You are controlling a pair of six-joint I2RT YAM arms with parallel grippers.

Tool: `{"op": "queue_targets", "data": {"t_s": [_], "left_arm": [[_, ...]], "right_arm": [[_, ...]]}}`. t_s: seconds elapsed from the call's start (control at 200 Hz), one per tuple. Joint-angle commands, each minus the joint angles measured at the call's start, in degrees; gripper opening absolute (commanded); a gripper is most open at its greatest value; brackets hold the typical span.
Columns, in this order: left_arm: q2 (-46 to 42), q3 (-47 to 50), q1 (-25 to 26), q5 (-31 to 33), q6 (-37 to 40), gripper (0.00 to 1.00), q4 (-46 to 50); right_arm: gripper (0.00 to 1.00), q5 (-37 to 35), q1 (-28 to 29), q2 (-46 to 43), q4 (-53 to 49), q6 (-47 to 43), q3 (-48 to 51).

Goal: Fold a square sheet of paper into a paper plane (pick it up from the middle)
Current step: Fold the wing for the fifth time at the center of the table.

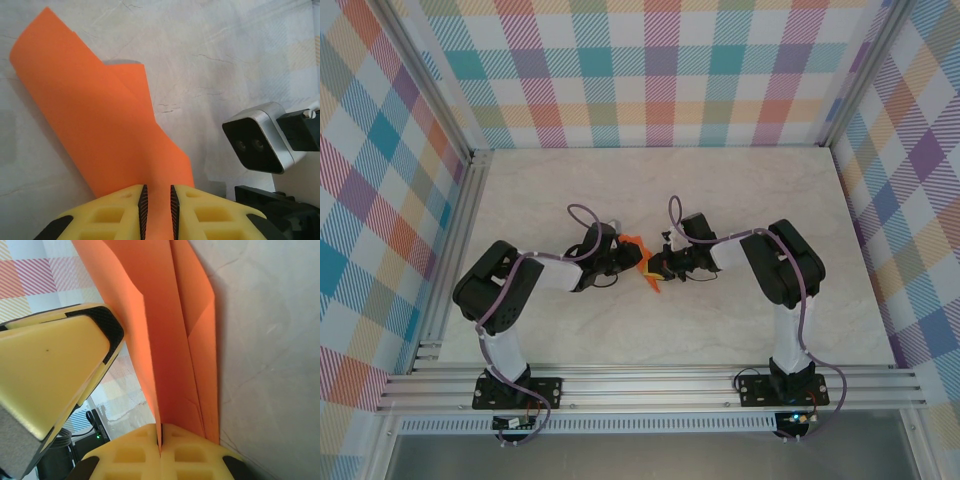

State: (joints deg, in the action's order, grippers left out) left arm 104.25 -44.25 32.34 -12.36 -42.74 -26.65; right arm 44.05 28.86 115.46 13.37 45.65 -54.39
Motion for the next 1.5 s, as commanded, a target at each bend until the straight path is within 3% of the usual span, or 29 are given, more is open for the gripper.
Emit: {"op": "queue_targets", "data": {"t_s": [0.0,0.49,1.0,1.495], "left_arm": [[1.43,-1.93,0.09,1.99,1.23,0.22,1.78],[4.01,-3.63,0.09,2.16,2.97,0.23,2.62],[5.69,-8.51,0.09,5.35,4.41,0.2,18.3],[7.58,-10.29,0.63,4.91,4.07,0.2,19.77]], "right_arm": [[0.04,-4.15,-0.52,3.37,-5.07,-0.92,0.5],[0.04,-4.33,-0.47,3.46,-5.52,-1.3,1.1],[0.17,-4.73,-0.47,-2.73,-12.2,-5.73,0.03],[0.17,-0.16,-0.13,-5.93,-15.65,-7.93,0.42]]}}
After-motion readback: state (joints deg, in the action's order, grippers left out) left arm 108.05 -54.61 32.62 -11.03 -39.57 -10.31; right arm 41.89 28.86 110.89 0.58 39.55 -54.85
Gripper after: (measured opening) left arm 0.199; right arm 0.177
